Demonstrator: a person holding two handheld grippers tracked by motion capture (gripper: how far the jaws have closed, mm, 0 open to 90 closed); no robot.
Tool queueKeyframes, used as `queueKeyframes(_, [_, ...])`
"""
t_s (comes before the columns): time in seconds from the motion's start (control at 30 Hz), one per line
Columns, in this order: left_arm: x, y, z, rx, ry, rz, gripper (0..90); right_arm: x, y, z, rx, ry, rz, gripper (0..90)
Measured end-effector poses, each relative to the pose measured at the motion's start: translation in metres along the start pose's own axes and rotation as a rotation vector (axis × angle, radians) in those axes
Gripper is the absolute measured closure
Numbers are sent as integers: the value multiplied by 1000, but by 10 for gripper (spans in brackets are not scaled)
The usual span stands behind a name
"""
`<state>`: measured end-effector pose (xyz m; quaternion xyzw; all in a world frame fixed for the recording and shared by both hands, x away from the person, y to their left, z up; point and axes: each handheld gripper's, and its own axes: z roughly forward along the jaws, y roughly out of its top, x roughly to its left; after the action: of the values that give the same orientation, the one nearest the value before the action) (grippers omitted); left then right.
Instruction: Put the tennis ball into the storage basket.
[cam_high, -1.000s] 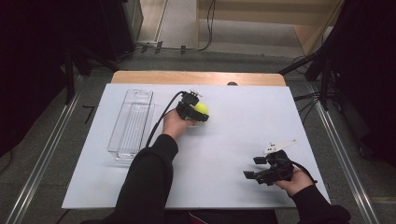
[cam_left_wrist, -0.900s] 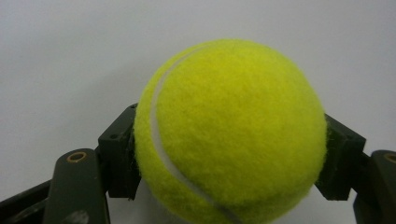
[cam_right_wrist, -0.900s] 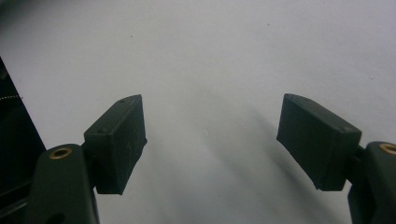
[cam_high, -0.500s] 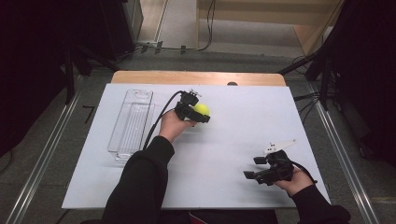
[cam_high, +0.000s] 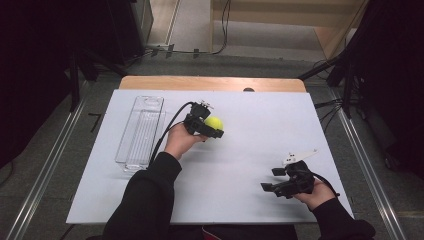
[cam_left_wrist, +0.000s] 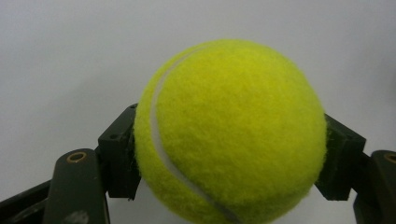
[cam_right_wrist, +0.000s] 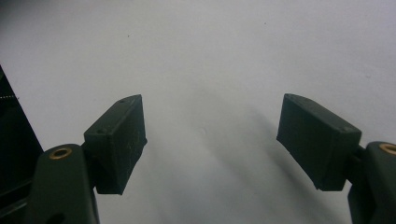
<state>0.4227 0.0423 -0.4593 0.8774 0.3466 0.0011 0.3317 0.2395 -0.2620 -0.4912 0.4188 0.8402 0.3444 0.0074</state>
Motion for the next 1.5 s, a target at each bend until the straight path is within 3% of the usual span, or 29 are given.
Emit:
queueKeyframes(0.07, [-2, -1, -2, 21, -1, 13, 263, 0, 0, 0, 1, -1, -1, 216])
queueKeyframes(0.23, [-7, -2, -10, 17, -24, 31, 263, 0, 0, 0, -3, 0, -3, 216])
queueKeyframes(0.43, [-13, -4, -15, 25, -65, 30, 263, 1, 0, -1, -2, 2, -4, 216])
queueKeyframes(0.67, [-18, -3, -22, 49, -62, 60, 263, 1, -1, -2, -8, 0, -1, 216])
queueKeyframes(0.8, [-19, -3, -26, 57, -54, 57, 263, 1, -1, -2, -6, 1, 1, 216])
queueKeyframes(1.5, [-22, 1, -49, 55, -103, 61, 263, 0, -1, -3, -8, -2, 3, 217])
